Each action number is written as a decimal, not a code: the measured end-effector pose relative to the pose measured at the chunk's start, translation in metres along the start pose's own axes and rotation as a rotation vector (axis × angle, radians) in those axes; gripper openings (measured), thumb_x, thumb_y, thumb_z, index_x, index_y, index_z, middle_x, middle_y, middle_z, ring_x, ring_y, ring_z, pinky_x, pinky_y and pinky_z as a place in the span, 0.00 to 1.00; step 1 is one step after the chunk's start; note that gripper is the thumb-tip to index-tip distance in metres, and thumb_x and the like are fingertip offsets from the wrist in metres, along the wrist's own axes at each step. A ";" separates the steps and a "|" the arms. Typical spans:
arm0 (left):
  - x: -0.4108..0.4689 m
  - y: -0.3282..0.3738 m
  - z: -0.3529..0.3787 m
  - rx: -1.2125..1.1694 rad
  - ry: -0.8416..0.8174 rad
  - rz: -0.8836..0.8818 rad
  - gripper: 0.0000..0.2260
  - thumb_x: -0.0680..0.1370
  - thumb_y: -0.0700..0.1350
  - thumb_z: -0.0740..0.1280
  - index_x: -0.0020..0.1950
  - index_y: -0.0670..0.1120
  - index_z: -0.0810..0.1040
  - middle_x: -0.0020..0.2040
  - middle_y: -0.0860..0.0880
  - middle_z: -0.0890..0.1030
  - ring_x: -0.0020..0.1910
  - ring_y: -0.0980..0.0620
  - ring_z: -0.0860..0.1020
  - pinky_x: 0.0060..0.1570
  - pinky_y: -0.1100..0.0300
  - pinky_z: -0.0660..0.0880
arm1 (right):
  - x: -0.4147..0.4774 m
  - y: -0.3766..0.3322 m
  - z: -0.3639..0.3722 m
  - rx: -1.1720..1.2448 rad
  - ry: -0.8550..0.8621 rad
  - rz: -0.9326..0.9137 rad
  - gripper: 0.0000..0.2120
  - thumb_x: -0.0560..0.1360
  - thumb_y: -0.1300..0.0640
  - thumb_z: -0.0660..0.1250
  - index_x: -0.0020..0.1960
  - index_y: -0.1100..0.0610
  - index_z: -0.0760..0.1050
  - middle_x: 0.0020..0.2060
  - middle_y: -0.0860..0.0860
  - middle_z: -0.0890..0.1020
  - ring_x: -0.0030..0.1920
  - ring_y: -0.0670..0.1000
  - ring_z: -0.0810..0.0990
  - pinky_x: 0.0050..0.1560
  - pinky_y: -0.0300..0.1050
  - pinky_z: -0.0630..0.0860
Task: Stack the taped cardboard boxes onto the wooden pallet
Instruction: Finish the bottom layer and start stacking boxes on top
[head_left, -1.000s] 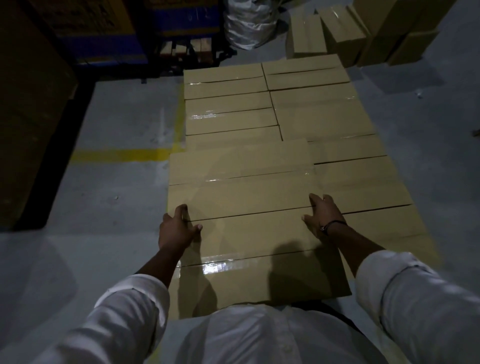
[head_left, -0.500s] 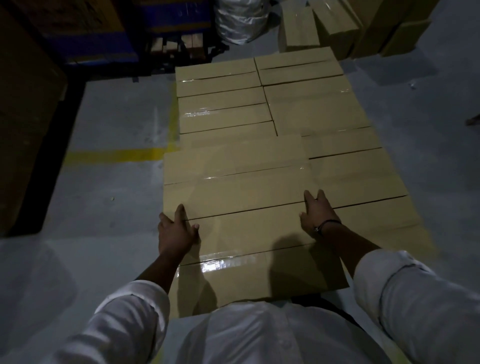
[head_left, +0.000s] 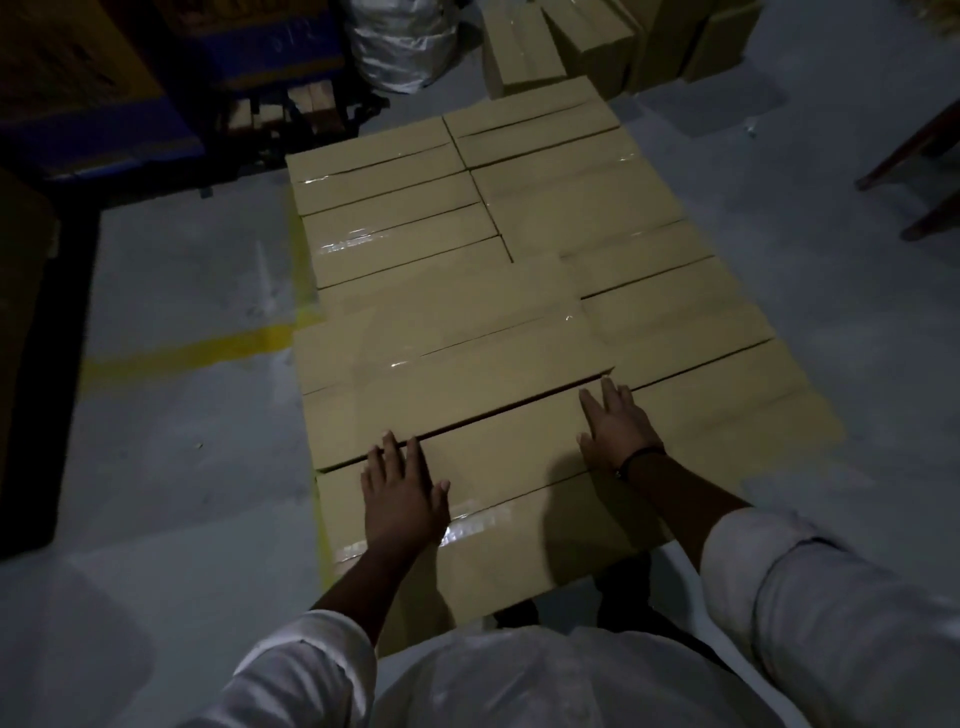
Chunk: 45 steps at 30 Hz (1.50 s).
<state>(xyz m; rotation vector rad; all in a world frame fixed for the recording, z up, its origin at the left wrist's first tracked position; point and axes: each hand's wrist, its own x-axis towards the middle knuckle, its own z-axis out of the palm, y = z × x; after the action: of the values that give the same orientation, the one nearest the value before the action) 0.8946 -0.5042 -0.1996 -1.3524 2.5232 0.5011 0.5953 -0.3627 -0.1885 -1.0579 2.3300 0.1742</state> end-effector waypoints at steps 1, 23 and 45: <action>0.000 0.000 -0.001 0.005 0.000 0.000 0.36 0.80 0.61 0.61 0.82 0.45 0.56 0.83 0.38 0.49 0.81 0.34 0.50 0.77 0.39 0.54 | -0.002 -0.001 0.000 0.020 0.003 0.008 0.35 0.81 0.47 0.61 0.82 0.51 0.49 0.81 0.58 0.44 0.80 0.62 0.45 0.77 0.57 0.55; -0.067 0.176 0.004 0.157 -0.065 0.607 0.39 0.77 0.67 0.46 0.80 0.45 0.62 0.81 0.37 0.59 0.76 0.33 0.63 0.72 0.37 0.61 | -0.182 0.083 0.049 0.434 0.263 0.270 0.32 0.81 0.46 0.61 0.81 0.53 0.55 0.81 0.57 0.55 0.79 0.62 0.51 0.76 0.57 0.57; -0.342 0.387 0.147 0.538 -0.539 1.573 0.41 0.75 0.73 0.46 0.82 0.52 0.59 0.80 0.46 0.63 0.76 0.41 0.65 0.74 0.42 0.62 | -0.560 0.148 0.312 1.082 0.486 1.355 0.32 0.82 0.42 0.59 0.81 0.53 0.55 0.79 0.56 0.60 0.76 0.61 0.60 0.74 0.60 0.62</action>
<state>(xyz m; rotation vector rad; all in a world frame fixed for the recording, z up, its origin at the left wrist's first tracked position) 0.7632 0.0129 -0.1377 0.9883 2.3851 0.2607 0.9203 0.2080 -0.1575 1.1203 2.4986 -0.8255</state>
